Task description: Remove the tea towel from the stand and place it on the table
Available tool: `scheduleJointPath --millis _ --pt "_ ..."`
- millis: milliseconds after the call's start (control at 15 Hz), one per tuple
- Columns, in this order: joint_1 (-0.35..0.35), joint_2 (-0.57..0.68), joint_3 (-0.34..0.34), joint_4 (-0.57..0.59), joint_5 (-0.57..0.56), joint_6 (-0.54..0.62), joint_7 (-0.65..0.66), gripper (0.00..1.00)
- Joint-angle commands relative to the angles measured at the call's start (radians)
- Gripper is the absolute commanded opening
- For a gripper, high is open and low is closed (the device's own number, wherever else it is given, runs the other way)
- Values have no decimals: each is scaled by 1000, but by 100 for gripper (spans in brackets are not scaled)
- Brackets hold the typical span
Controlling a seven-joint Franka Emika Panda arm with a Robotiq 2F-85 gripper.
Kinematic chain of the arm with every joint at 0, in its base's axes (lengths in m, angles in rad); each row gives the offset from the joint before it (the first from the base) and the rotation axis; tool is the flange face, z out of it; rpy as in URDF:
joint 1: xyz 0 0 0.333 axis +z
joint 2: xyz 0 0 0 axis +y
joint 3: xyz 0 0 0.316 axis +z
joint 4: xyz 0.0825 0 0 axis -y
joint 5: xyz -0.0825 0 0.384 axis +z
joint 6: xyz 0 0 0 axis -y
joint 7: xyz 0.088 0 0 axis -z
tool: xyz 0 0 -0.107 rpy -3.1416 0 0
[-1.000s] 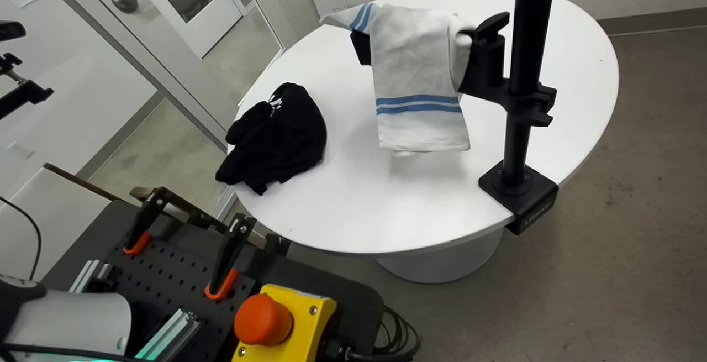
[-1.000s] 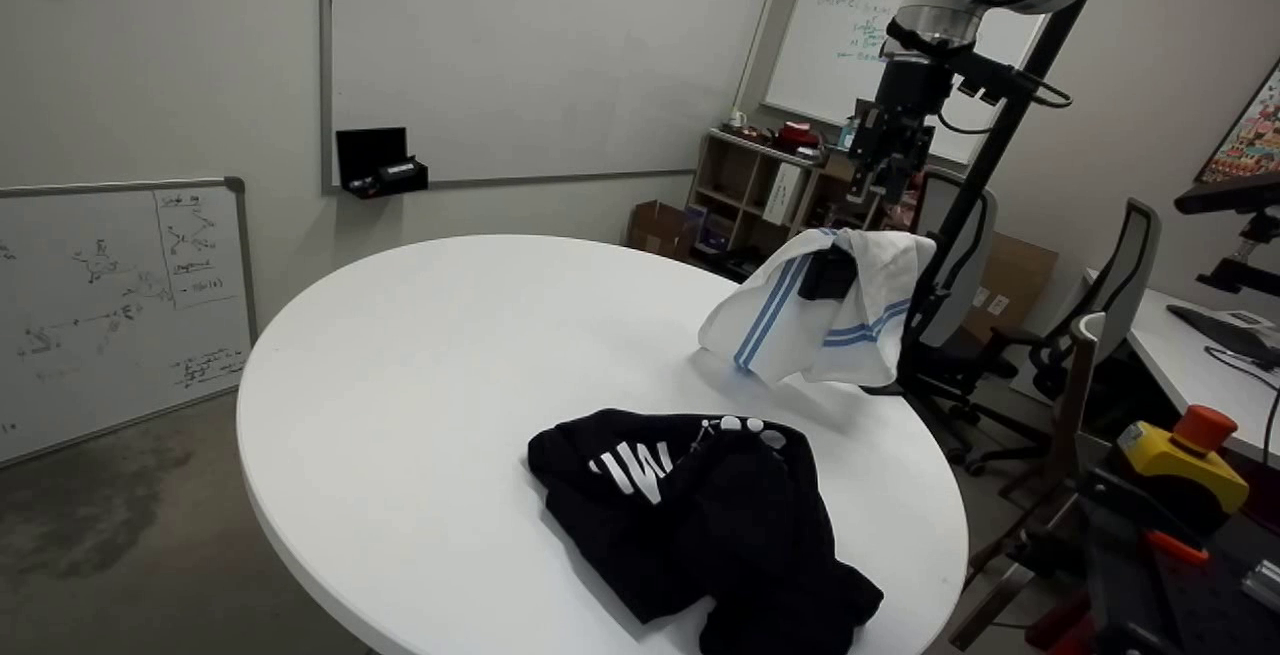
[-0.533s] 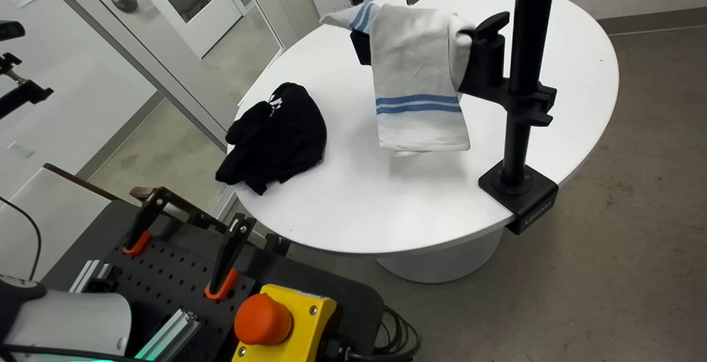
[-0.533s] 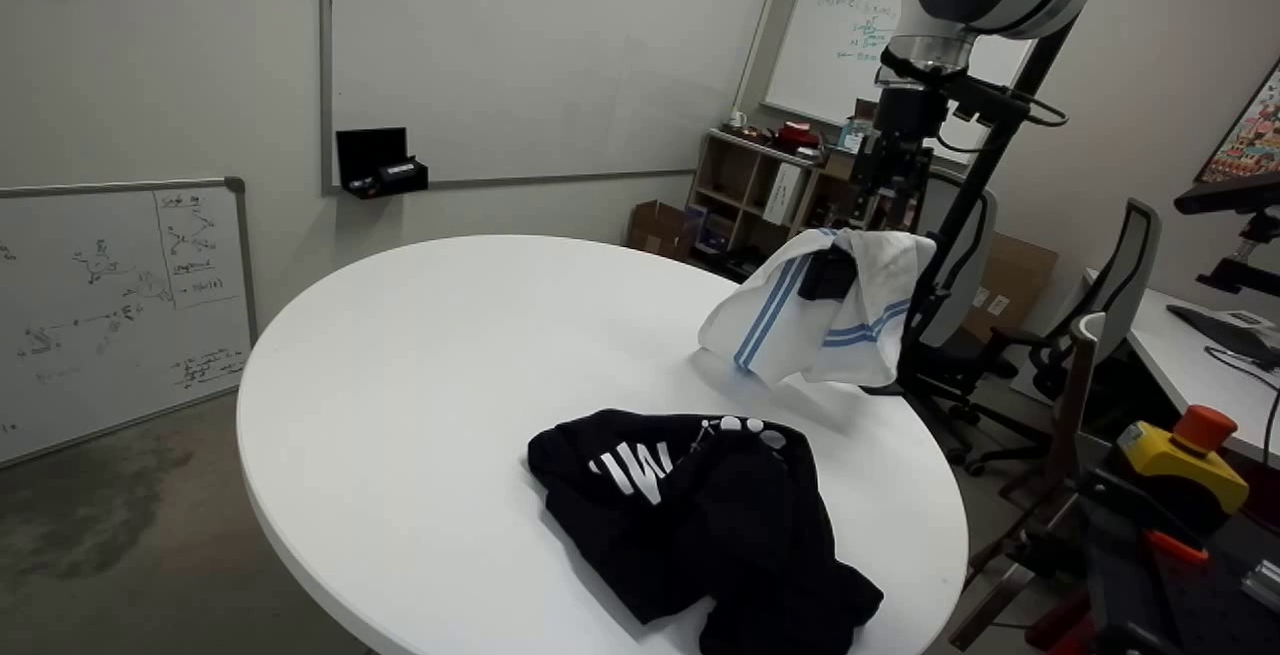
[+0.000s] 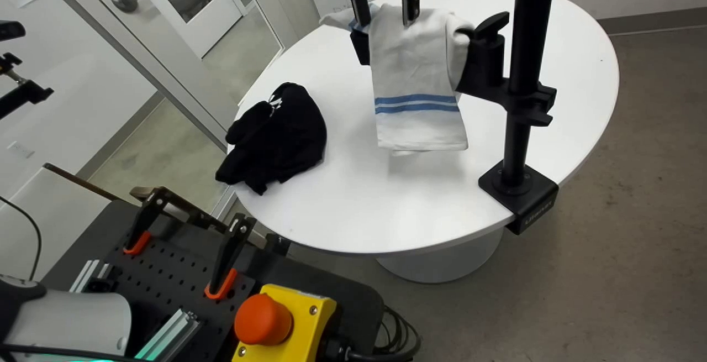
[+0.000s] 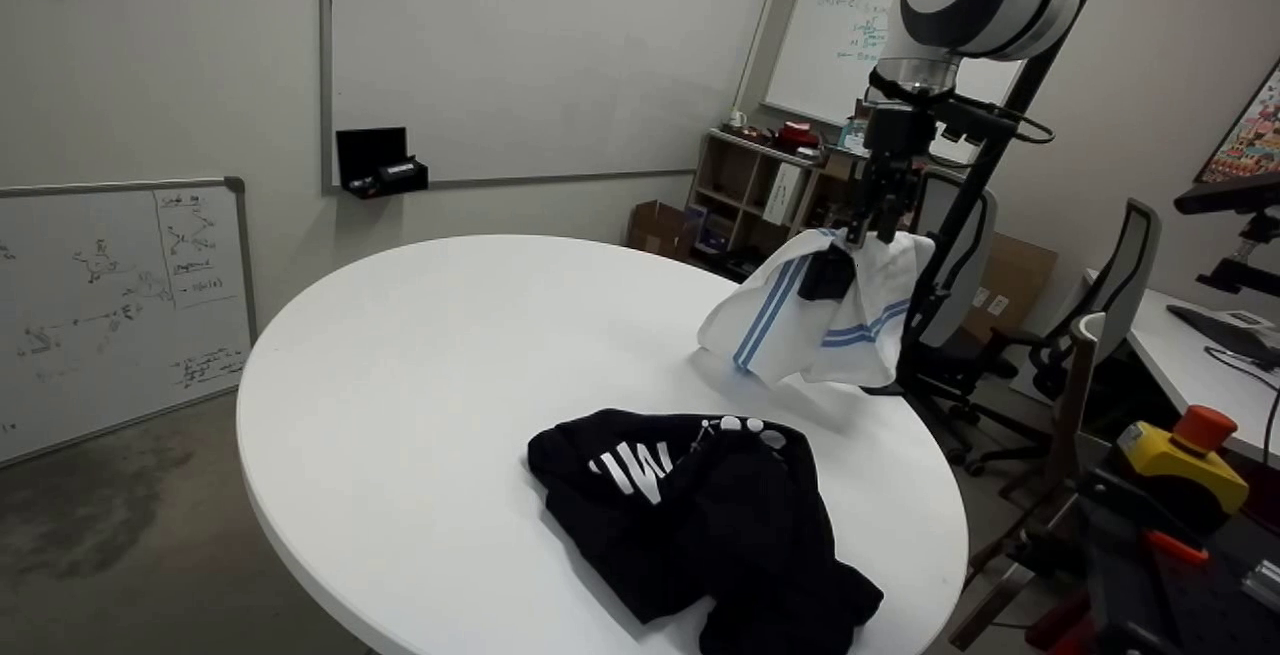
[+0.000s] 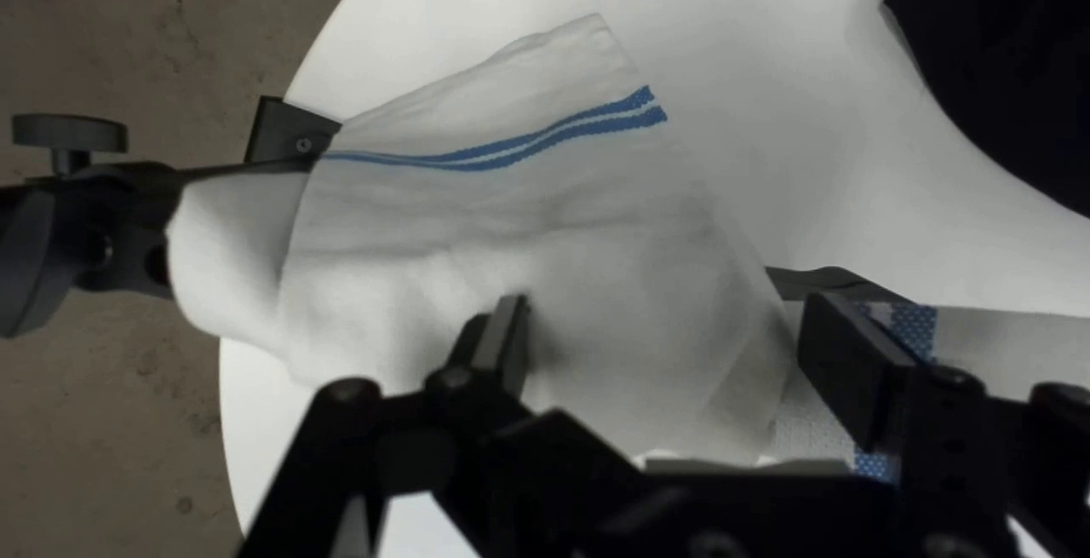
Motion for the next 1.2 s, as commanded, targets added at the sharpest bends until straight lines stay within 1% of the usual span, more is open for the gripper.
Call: scheduleJointPath --millis 0,267,467,733,1133 --pt "-5 16 7 12 -26 16 40 50" --pt "-6 14 8 12 -23 11 48 19" --pt "-7 13 10 11 -20 5 50 1" --pt "-10 6 17 12 -7 -7 60 0" --pt "-23 -52 36 16 75 -38 40 0"
